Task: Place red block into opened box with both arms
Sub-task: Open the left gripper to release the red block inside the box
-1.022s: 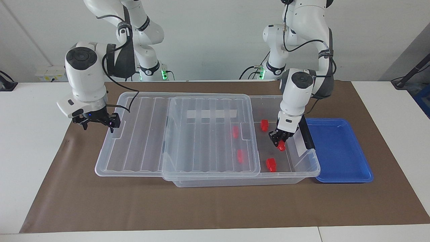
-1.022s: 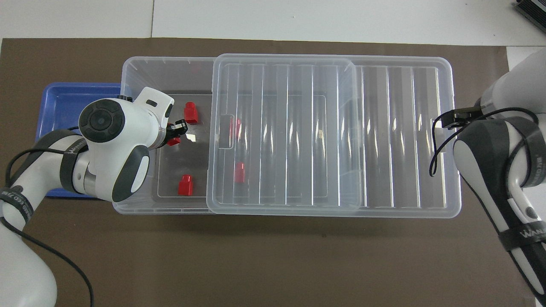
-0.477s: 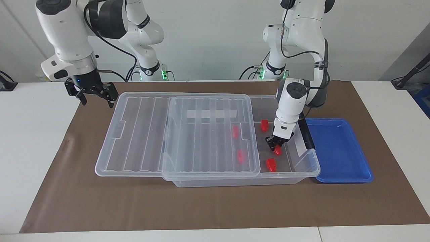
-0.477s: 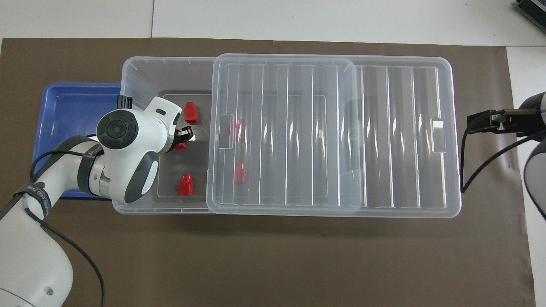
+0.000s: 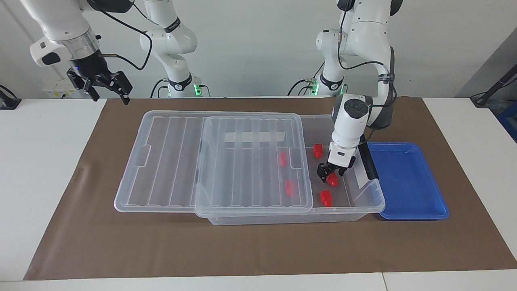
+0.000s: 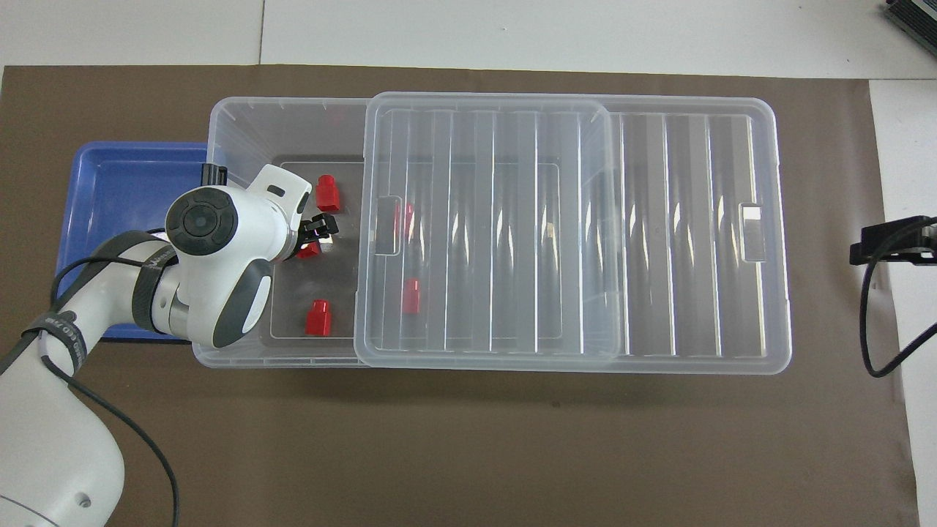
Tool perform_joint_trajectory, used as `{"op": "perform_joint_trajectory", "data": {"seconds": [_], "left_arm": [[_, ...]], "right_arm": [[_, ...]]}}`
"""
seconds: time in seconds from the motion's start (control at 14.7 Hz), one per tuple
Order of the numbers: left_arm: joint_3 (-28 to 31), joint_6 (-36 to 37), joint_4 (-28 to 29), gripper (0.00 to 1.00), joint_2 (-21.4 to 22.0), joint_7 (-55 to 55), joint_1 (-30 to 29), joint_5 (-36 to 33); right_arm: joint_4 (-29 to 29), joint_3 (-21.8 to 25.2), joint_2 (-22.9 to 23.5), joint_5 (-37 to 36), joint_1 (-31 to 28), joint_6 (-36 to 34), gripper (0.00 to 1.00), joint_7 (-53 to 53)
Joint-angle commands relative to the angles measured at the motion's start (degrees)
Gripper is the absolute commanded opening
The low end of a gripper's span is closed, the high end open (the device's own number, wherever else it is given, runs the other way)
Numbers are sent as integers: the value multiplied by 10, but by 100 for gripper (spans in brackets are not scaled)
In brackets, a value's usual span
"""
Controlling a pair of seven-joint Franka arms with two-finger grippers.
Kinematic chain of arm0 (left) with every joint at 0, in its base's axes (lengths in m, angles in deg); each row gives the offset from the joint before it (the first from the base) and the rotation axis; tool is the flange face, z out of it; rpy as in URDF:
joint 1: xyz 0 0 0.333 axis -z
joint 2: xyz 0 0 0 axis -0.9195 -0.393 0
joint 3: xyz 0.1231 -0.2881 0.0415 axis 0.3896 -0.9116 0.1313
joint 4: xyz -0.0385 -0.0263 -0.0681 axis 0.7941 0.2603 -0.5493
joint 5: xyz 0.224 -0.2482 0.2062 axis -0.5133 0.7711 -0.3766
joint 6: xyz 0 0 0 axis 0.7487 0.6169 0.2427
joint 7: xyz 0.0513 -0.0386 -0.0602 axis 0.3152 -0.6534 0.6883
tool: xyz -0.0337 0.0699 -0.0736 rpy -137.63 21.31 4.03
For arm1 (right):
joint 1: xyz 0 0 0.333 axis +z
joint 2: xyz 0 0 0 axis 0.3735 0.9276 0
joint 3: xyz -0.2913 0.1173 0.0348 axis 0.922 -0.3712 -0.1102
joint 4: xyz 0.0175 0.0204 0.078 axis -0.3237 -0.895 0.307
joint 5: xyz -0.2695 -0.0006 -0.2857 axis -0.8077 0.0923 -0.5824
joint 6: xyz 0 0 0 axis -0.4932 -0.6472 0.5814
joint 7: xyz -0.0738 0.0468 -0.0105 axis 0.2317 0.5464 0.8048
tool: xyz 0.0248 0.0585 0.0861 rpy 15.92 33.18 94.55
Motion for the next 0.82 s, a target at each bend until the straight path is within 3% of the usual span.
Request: {"op": "perform_joint_trajectory", "data": {"seconds": [0.0,0.2,0.48,0.75], "left_arm": [[9,92,-50,100,29,12,4,-15],[7,217,-124,100,51,9,2,-14],[7,310,-173,100,88,8,2,-8],[15,355,-180,100,145,8,0,19]], "right_arm": [[34,-4,31,7,-6,-25,100,-4],[25,-4,33,7,-8,-12,100,-6],[18,-4,29,6,-1,-5,100,-3],[18,-4,28,7,-1,-5,100,-3]]}}
